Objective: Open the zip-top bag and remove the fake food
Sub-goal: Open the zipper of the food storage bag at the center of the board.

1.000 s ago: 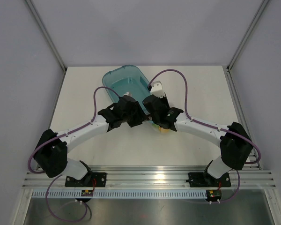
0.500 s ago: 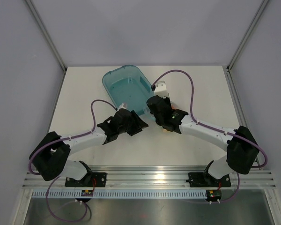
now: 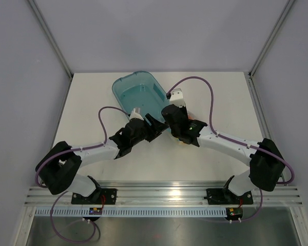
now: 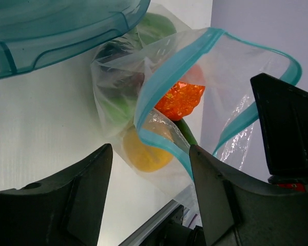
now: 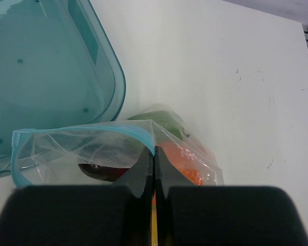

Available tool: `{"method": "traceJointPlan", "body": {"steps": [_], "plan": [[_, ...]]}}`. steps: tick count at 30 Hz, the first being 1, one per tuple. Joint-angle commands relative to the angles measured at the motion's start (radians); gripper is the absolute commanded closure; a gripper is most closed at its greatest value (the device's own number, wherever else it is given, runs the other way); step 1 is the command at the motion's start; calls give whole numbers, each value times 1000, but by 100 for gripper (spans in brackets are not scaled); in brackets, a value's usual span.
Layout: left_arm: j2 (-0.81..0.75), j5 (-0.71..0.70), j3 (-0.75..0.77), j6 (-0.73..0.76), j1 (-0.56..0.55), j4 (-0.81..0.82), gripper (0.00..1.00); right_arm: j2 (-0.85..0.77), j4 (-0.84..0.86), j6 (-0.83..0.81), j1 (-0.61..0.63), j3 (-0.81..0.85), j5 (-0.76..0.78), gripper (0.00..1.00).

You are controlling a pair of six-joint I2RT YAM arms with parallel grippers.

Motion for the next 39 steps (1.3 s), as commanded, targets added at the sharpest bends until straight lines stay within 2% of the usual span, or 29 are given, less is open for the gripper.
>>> {"method": "traceJointPlan", "body": {"steps": [1, 9, 19, 26, 32, 35, 38, 39], "plan": [[27, -23, 20, -46, -9, 103, 36, -45, 43, 15, 3, -8, -6, 100], [-13, -120, 40, -75, -35, 23, 38, -30, 42, 9, 3, 4, -12, 100], [59, -126, 56, -130, -38, 69, 43, -22, 60, 8, 3, 1, -21, 100], [127, -101, 101, -133, -41, 81, 60, -6, 53, 12, 4, 12, -19, 100], [145, -127, 110, -138, -48, 74, 67, -6, 54, 15, 4, 12, -26, 100], [157, -135, 107, -147, -48, 83, 74, -11, 54, 17, 6, 9, -26, 100], [165, -141, 112, -146, -48, 89, 86, -13, 57, 17, 4, 6, -27, 100], [166, -141, 115, -144, -48, 86, 93, -13, 59, 15, 6, 6, -26, 100]]}}
